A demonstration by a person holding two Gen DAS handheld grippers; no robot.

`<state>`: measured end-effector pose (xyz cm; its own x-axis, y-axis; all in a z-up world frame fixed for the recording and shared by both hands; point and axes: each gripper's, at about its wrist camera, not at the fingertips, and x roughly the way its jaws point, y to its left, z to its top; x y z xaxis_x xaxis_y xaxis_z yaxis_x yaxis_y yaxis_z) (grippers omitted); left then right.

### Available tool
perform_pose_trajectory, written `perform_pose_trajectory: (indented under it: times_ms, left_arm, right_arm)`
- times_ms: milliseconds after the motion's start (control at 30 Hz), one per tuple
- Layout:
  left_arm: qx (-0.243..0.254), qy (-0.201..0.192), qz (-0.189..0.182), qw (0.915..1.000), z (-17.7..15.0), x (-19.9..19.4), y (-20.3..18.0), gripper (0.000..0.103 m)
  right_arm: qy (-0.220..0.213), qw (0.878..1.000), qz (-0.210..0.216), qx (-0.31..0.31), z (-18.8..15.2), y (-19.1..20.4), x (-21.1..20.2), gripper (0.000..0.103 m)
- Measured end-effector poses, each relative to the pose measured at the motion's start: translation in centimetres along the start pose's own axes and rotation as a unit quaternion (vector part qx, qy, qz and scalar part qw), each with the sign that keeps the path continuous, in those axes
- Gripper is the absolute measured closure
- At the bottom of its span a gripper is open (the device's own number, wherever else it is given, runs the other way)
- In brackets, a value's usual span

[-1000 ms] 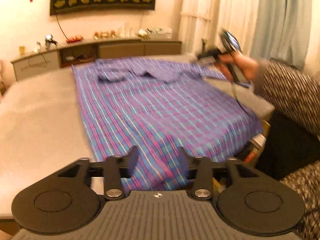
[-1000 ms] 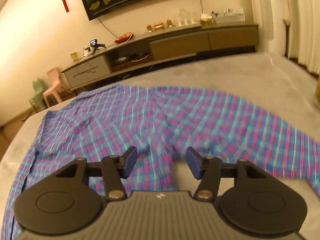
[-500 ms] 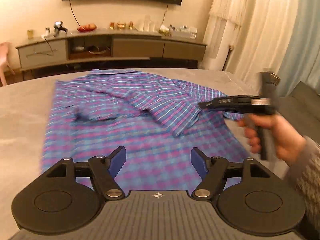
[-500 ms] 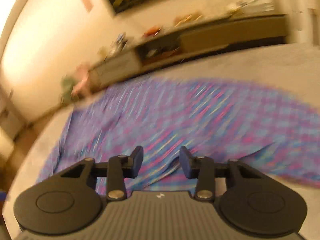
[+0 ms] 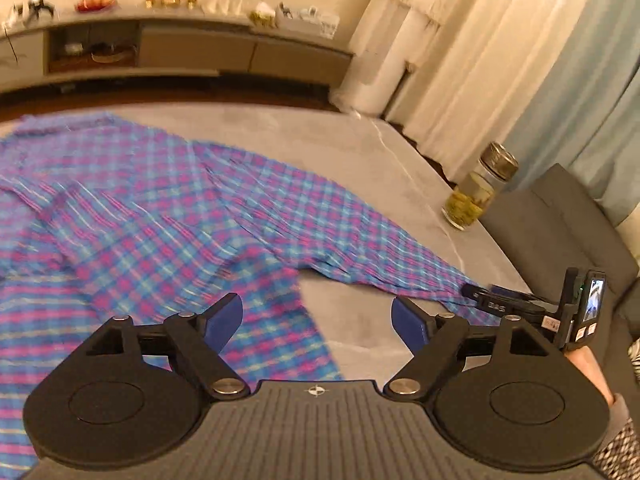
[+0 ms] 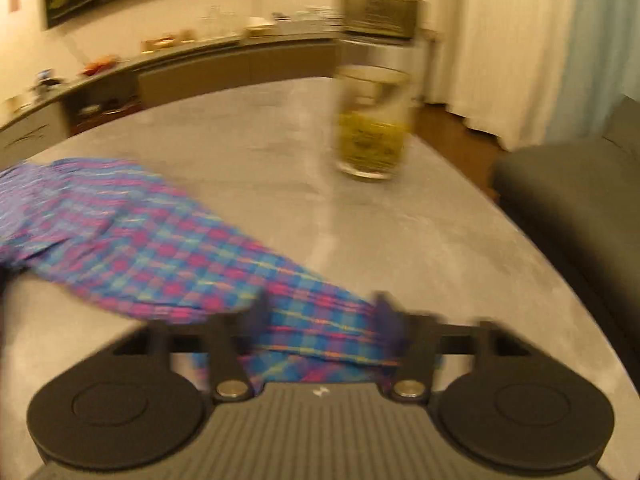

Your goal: Fold clothes

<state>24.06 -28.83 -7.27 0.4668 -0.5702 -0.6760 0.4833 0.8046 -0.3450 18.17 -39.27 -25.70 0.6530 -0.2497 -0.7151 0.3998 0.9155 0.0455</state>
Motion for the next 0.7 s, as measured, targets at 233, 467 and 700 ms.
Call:
perform_pose_trajectory:
  times_ms: [233,467,700]
  left_arm:
    - [-0.045,-0.008,-0.037,0.9983,1.6,1.4,-0.8,0.015]
    - [-0.075,0.008,-0.038,0.9965,1.4,3.0,-0.7,0.015]
    - [-0.101,0.020,-0.043,0.9937,1.6,5.2,-0.3,0.015]
  right_arm:
    - [-0.045,0.981,0.180,0.058,1.5,1.8,-4.1,0.103]
    - [-0.050,0.998,0.011,0.038,1.2,0.5,-1.4,0.036]
    - [-0.008,0.999,0.040,-0.034,0.8,3.5,1.2,0.074]
